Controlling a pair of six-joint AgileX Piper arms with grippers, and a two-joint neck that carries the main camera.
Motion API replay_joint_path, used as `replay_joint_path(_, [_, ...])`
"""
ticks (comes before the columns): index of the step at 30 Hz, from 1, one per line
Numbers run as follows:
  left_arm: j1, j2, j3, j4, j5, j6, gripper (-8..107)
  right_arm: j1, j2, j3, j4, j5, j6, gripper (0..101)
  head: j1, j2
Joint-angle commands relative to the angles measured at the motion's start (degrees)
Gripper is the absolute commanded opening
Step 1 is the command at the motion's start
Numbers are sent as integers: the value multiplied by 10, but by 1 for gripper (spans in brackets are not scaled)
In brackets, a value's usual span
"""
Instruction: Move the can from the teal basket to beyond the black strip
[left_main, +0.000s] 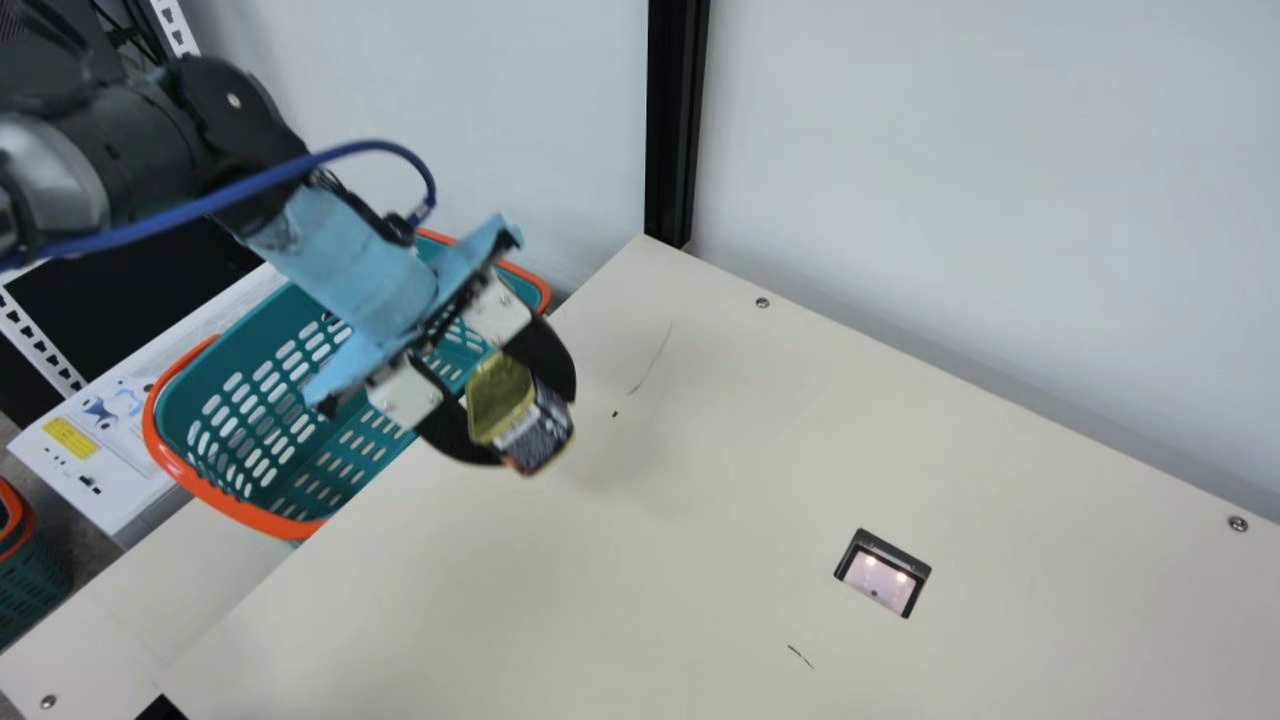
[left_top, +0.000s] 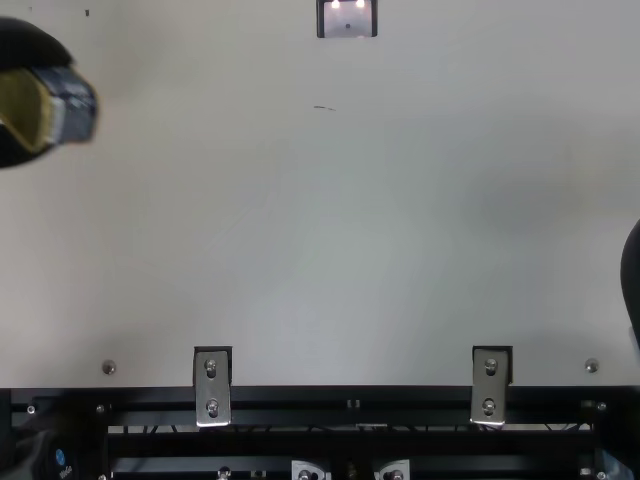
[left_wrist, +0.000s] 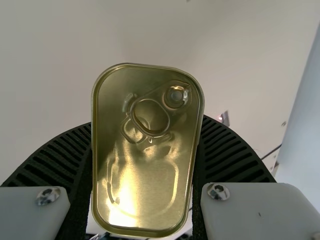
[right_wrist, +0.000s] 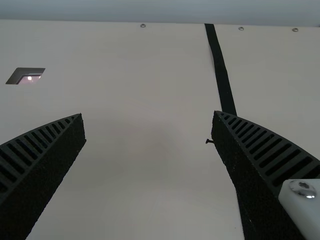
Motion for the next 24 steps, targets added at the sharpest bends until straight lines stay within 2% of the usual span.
replay_joint_path(1, [-4,-3,30,-11,0,21,10,0,0,0,0,0,0,101,-22,10])
replay_joint_path(5, [-4,-11,54,-36,0,45,10,0,0,0,0,0,0,101,-22,10])
replay_joint_path(24, [-5,-11,54,-35,-1,45,10,0,0,0,0,0,0,101,-22,10])
